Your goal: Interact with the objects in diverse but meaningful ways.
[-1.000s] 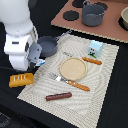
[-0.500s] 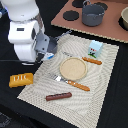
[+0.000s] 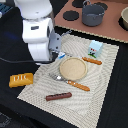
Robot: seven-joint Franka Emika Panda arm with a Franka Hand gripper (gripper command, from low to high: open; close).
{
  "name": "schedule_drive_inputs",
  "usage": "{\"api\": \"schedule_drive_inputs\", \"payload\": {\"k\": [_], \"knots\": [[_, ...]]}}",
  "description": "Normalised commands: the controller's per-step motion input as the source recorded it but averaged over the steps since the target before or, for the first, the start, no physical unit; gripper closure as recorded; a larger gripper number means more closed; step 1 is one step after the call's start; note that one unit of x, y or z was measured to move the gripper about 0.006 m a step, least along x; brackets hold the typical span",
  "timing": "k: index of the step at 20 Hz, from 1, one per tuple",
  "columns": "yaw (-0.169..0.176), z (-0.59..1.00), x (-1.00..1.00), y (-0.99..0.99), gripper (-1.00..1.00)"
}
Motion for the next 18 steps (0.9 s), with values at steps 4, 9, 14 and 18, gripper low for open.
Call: {"api": "schedule_drive_inputs", "payload": {"k": [4, 9, 14, 18], "knots": [[0.000, 0.13, 0.99, 0.12, 1.00], [0.000, 0.09, 0.98, 0.15, 1.00], [0.000, 0.01, 0.96, 0.17, 1.00], [0.000, 0.00, 0.89, 0.16, 1.00]]}}
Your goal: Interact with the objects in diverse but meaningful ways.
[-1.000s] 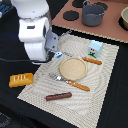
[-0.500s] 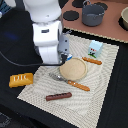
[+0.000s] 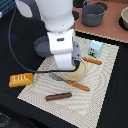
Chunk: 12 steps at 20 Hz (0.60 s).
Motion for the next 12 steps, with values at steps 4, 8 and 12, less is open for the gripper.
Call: {"api": "schedule_drive_inputs", "payload": {"k": [4, 8, 12], "knots": [[0.000, -0.03, 0.75, 0.15, 1.00], [0.000, -0.04, 0.53, 0.20, 1.00], [0.006, 0.24, 0.31, 0.18, -1.00]]}}
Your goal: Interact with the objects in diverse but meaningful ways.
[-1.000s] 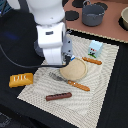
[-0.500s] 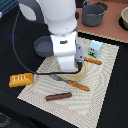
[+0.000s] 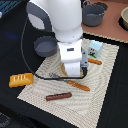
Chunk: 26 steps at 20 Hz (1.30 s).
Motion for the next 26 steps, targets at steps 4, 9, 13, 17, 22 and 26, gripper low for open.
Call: {"api": "schedule_drive_inputs", "payload": {"k": [4, 9, 13, 17, 22, 26], "knots": [[0.000, 0.88, 0.27, 0.19, -1.00], [0.001, 1.00, 0.17, 0.09, -1.00], [0.013, 0.69, -0.33, -0.16, -1.00], [0.003, 0.32, -0.69, -0.38, -1.00], [0.000, 0.05, -0.81, -0.39, -1.00], [0.000, -0.07, -0.94, -0.32, -1.00]]}}
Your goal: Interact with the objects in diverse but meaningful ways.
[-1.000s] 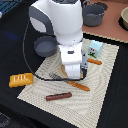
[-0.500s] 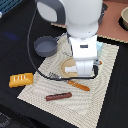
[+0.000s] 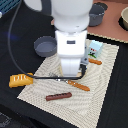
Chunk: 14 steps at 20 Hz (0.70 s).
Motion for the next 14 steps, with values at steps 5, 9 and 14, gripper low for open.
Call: {"api": "schedule_drive_inputs", "payload": {"k": [5, 9, 14], "knots": [[0.003, -0.14, -1.00, -0.22, -1.00], [0.014, -0.23, -1.00, -0.18, -1.00], [0.023, -0.29, -1.00, -0.12, -1.00]]}}
